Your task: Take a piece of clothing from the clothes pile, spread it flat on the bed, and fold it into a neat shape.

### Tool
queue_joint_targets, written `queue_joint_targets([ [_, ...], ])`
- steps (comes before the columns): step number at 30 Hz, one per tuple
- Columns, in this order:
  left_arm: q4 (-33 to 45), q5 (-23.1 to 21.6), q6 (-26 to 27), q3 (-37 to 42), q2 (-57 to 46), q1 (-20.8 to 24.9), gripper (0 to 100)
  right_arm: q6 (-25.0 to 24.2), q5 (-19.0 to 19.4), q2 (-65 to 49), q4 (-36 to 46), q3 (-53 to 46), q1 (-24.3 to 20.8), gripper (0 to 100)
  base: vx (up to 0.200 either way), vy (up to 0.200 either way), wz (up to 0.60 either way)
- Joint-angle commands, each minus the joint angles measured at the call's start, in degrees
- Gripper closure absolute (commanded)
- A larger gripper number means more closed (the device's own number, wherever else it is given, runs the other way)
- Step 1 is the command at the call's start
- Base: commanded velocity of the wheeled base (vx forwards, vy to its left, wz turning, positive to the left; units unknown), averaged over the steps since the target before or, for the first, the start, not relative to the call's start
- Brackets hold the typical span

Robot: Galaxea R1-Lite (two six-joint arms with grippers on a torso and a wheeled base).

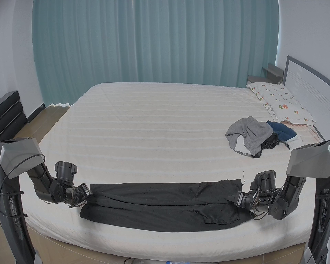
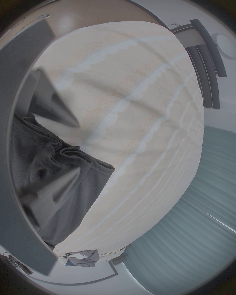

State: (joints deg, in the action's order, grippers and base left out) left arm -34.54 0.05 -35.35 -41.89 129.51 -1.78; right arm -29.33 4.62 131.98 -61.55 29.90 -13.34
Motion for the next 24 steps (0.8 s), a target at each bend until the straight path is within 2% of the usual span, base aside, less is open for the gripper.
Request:
queue_joint_targets([
  [1, 0.17, -0.14, 0.02, 0.40, -2.51, -0.33, 0, -0.46, 0.13, -3.04, 0.03, 0.24, 0.86, 0, 0.000, 0.000, 0.00],
  [8, 0.52, -0.93, -0.59, -0.83, -4.01, -2.18, 0, -0.82, 0.57, -4.71, -0.06, 1.39, 3.40, 0, 0.000, 0.000, 0.00],
  [15, 0.17, -1.46, -3.58, -6.54, 0.92, -0.86, 0, -9.43, 1.53, -2.51, 0.11, 5.25, 4.46, 0, 0.000, 0.000, 0.00],
  [20, -0.62, -1.37, -3.06, -9.88, 5.14, 0.81, 0, -9.96, 3.91, -2.07, 0.11, 5.69, 5.34, 0, 0.000, 0.000, 0.00],
  [24, -1.76, -1.28, -3.06, -10.23, 5.66, 1.43, 0, -10.48, 3.99, -2.07, 0.20, 6.13, 5.51, 0, 0.000, 0.000, 0.00],
])
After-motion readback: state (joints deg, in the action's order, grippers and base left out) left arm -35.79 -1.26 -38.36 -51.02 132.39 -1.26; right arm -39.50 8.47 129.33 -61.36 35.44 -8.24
